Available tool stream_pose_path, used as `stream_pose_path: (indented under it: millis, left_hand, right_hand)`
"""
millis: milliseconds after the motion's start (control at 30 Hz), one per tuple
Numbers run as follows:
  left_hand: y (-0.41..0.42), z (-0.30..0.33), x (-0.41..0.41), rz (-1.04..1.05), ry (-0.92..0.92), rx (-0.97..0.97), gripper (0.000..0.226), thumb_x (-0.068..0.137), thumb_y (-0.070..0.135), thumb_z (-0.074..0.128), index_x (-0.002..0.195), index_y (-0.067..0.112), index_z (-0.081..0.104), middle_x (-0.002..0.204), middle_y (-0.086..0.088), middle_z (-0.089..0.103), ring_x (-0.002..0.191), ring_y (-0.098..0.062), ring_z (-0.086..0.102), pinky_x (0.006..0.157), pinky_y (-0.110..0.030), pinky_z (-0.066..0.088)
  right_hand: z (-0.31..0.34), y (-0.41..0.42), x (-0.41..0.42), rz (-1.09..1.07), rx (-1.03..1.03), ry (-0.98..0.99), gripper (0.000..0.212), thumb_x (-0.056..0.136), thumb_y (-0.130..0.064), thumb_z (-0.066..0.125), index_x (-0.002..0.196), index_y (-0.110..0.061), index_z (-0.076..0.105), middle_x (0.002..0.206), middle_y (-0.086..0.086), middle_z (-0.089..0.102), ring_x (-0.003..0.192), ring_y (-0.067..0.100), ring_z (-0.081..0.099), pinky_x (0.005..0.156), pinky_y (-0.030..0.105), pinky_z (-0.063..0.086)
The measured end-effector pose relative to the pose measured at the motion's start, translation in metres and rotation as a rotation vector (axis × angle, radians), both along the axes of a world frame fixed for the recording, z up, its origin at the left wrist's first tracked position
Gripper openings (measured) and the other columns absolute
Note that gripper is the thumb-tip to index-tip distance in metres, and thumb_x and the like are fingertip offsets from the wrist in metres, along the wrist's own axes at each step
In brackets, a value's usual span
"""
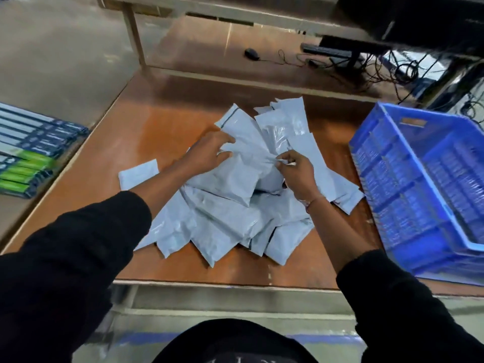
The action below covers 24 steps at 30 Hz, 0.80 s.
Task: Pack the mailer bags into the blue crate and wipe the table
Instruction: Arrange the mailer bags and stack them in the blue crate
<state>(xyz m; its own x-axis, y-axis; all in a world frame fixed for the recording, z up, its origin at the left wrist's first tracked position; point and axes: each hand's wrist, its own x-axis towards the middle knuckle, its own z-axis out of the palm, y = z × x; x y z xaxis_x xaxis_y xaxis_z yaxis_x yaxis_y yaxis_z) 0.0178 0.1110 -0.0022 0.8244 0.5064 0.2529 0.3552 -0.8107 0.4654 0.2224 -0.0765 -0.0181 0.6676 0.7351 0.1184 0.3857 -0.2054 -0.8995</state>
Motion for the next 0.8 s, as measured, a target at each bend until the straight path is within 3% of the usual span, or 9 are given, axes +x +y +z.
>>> stream_pose_path:
  millis: [100,167,200,267,367,533,633,733,800]
  left_hand:
    - [0.012,0.015,0.017,-0.072,0.126,0.040,0.062,0.093,0.041,0.073,0.149,0.029,0.049,0.156,-0.002,0.048,0.152,-0.020,0.034,0.123,-0.049,0.026]
    - [0.013,0.028,0.035,-0.144,0.198,0.033,0.066,0.092,0.045,0.073,0.151,0.035,0.044,0.153,0.008,0.051,0.147,-0.008,0.037,0.126,-0.045,0.017]
    - [0.012,0.035,0.045,-0.188,0.217,-0.003,0.065,0.091,0.044,0.075,0.149,0.035,0.046,0.145,0.014,0.057,0.137,-0.004,0.045,0.125,-0.039,0.018]
    - [0.007,0.048,0.063,-0.269,0.238,-0.129,0.060,0.085,0.042,0.081,0.139,0.034,0.055,0.125,0.020,0.068,0.120,-0.002,0.058,0.116,-0.032,0.034]
    - [0.006,0.058,0.087,-0.367,0.251,-0.262,0.045,0.076,0.041,0.090,0.114,0.029,0.069,0.103,0.017,0.073,0.101,-0.004,0.068,0.096,-0.037,0.055]
    - [0.003,0.059,0.111,-0.431,0.117,-0.399,0.030,0.074,0.045,0.089,0.088,0.025,0.072,0.088,0.005,0.071,0.084,-0.012,0.065,0.087,-0.049,0.055]
    - [-0.006,0.065,0.127,-0.398,0.006,-0.557,0.023,0.082,0.033,0.087,0.086,0.018,0.070,0.092,0.002,0.069,0.087,-0.012,0.065,0.082,-0.039,0.052]
    - [-0.026,0.079,0.149,-0.384,-0.069,-0.585,0.017,0.090,0.034,0.078,0.087,0.022,0.066,0.095,0.006,0.066,0.090,-0.009,0.064,0.075,-0.025,0.050]
    - [-0.045,0.087,0.167,-0.377,-0.109,-0.586,0.018,0.096,0.036,0.071,0.091,0.021,0.063,0.094,0.006,0.064,0.089,-0.007,0.061,0.069,-0.020,0.048]
  right_hand:
    - [0.022,-0.009,0.007,0.035,0.094,0.023,0.006,0.092,-0.013,0.070,0.097,-0.014,0.068,0.105,0.003,0.071,0.095,0.015,0.070,0.081,0.029,0.055]
    - [0.038,-0.015,0.012,0.058,0.145,-0.034,0.006,0.093,-0.009,0.068,0.095,-0.014,0.068,0.103,0.001,0.071,0.097,0.017,0.069,0.083,0.027,0.054]
    - [0.046,-0.019,0.014,0.073,0.163,-0.063,0.007,0.094,-0.008,0.066,0.095,-0.014,0.068,0.101,0.002,0.071,0.096,0.015,0.068,0.081,0.025,0.051]
    - [0.062,-0.025,0.021,0.084,0.195,-0.078,0.009,0.095,-0.006,0.065,0.094,-0.014,0.067,0.098,0.003,0.070,0.092,0.012,0.065,0.079,0.023,0.050]
    - [0.078,-0.033,0.037,0.017,0.230,-0.049,0.009,0.095,-0.009,0.065,0.092,-0.018,0.066,0.095,0.000,0.071,0.090,0.012,0.065,0.080,0.030,0.051]
    - [0.099,-0.057,0.069,-0.096,0.262,-0.014,0.006,0.097,-0.011,0.062,0.093,-0.016,0.062,0.091,0.007,0.069,0.081,0.016,0.063,0.072,0.035,0.052]
    - [0.112,-0.072,0.096,-0.180,0.233,-0.056,0.008,0.095,-0.012,0.062,0.091,-0.019,0.062,0.079,0.001,0.066,0.068,0.010,0.058,0.061,0.025,0.047]
    - [0.129,-0.088,0.131,-0.246,0.169,-0.153,0.005,0.087,-0.024,0.065,0.085,-0.029,0.063,0.077,-0.005,0.068,0.067,0.014,0.057,0.063,0.033,0.049]
    - [0.144,-0.100,0.153,-0.260,0.154,-0.196,0.008,0.086,-0.022,0.065,0.082,-0.029,0.062,0.080,-0.003,0.069,0.068,0.013,0.055,0.063,0.034,0.048]
